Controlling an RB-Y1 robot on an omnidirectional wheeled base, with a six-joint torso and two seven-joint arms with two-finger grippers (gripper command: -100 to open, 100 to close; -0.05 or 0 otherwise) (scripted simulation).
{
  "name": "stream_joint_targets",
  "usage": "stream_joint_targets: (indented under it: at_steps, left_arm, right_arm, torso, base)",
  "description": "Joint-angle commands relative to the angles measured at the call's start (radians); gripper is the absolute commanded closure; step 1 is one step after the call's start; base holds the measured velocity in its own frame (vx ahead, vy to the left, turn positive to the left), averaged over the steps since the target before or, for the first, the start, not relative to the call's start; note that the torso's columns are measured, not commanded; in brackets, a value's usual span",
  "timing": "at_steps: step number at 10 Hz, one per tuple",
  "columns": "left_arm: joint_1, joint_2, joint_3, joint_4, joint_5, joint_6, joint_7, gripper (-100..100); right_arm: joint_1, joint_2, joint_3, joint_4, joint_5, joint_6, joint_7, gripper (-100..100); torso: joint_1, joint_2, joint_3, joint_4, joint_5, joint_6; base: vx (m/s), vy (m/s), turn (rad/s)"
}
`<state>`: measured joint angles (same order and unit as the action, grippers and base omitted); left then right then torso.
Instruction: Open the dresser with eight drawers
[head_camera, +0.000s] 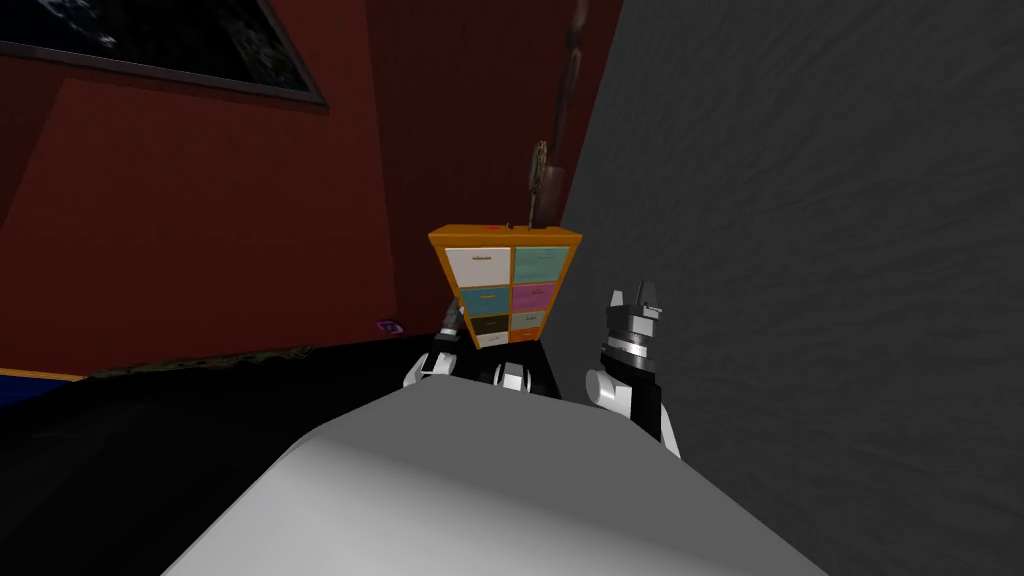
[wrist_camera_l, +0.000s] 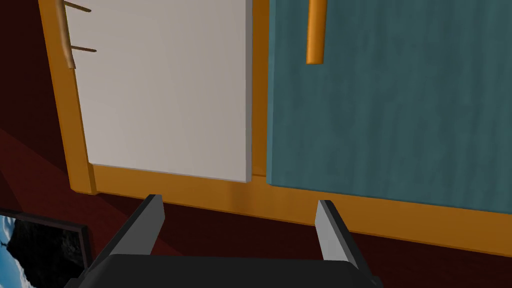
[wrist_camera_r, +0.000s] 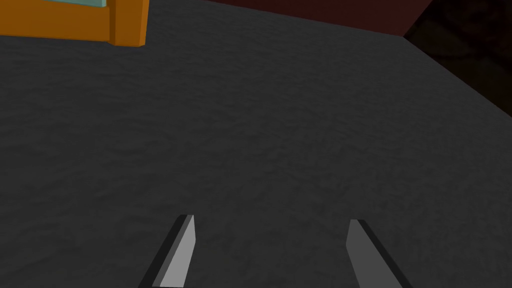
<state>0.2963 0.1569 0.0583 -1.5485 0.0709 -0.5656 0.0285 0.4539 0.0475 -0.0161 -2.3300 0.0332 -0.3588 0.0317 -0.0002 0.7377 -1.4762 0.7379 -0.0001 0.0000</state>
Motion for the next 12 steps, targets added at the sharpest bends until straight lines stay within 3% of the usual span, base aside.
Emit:
stream_joint_targets:
  at_steps: [1, 8, 11, 12]
  left_arm:
    - [-0.013, -0.019, 0.005, 0.059, 0.003, -0.020, 0.003, -100]
    - [-0.047, -0.161, 0.013, 0.169, 0.009, -0.053, 0.006, -100]
    - [-0.054, -0.148, 0.018, 0.130, 0.010, -0.008, 0.004, -100]
    - [-0.051, -0.150, 0.016, 0.138, 0.010, -0.021, 0.004, -100]
  right_arm:
    - [0.000, 0.000, 0.000, 0.000, 0.000, 0.000, 0.000, 0]
    - [0.000, 0.000, 0.000, 0.000, 0.000, 0.000, 0.000, 0]
    - [0.000, 0.000, 0.000, 0.000, 0.000, 0.000, 0.000, 0]
    - [0.000, 0.000, 0.000, 0.000, 0.000, 0.000, 0.000, 0]
  torso:
    - [0.000, 0.000, 0.000, 0.000, 0.000, 0.000]
    - [0.000, 0.001, 0.001, 0.000, 0.000, 0.000]
    - [0.001, 0.000, 0.000, 0.000, 0.000, 0.000]
    - [0.001, -0.002, -0.001, 0.000, 0.000, 0.000]
  base:
    - [0.115, -0.068, 0.009]
    - [0.085, -0.050, 0.004]
    - [0.039, -0.005, 0.001]
    - [0.031, 0.004, 0.000]
